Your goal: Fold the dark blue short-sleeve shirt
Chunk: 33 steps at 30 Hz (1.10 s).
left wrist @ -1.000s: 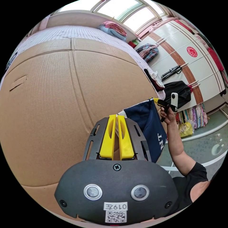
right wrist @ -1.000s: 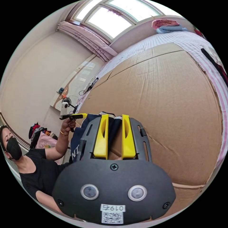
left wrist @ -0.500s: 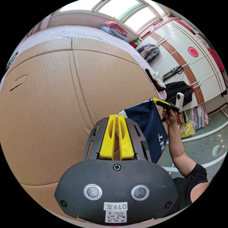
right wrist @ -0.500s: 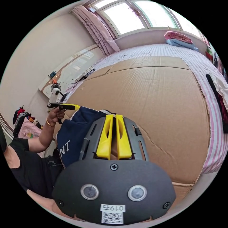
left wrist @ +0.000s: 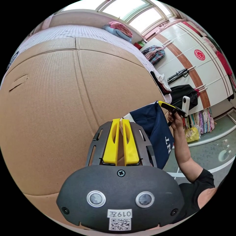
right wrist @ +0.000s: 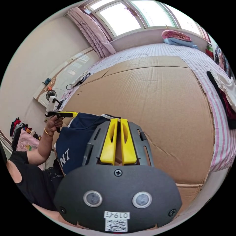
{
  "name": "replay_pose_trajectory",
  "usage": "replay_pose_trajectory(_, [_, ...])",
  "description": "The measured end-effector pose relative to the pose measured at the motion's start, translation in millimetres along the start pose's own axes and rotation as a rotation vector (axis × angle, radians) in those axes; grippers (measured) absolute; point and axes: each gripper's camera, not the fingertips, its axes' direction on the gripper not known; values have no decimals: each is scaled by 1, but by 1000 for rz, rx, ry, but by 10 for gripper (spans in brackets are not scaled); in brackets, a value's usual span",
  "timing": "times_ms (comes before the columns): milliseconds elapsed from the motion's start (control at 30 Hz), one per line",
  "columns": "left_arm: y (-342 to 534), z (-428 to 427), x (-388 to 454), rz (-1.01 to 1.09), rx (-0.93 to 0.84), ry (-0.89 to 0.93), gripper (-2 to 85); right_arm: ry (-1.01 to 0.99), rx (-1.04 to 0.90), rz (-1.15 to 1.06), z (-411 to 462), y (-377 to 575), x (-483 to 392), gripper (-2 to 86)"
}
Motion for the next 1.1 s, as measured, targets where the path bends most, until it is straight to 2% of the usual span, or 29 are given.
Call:
replay_pose_trajectory(300, [9,-38,-18,-41,62,46,11,-75,53,25,-31,19,8,91])
replay_pose_trajectory(433, [29,-50,-18,-41,56,119,17,-151,110,28,-59,48,5,88])
replay_pose_trajectory(567, [46,-43,-21,-73,46,240,31,-183,78,43,-64,79,2,89])
replay_pose_trajectory(767, [47,-34,-34,-133,23,246,36,-219,28,93,-57,106,12,104])
replay_pose_trajectory(933, [44,-37,-36,-110,49,244,19,-259,15,97,-48,116,17,67])
replay_pose_trajectory(1100, [35,-45,-30,-58,57,156,12,-222,8,87,-49,117,14,16])
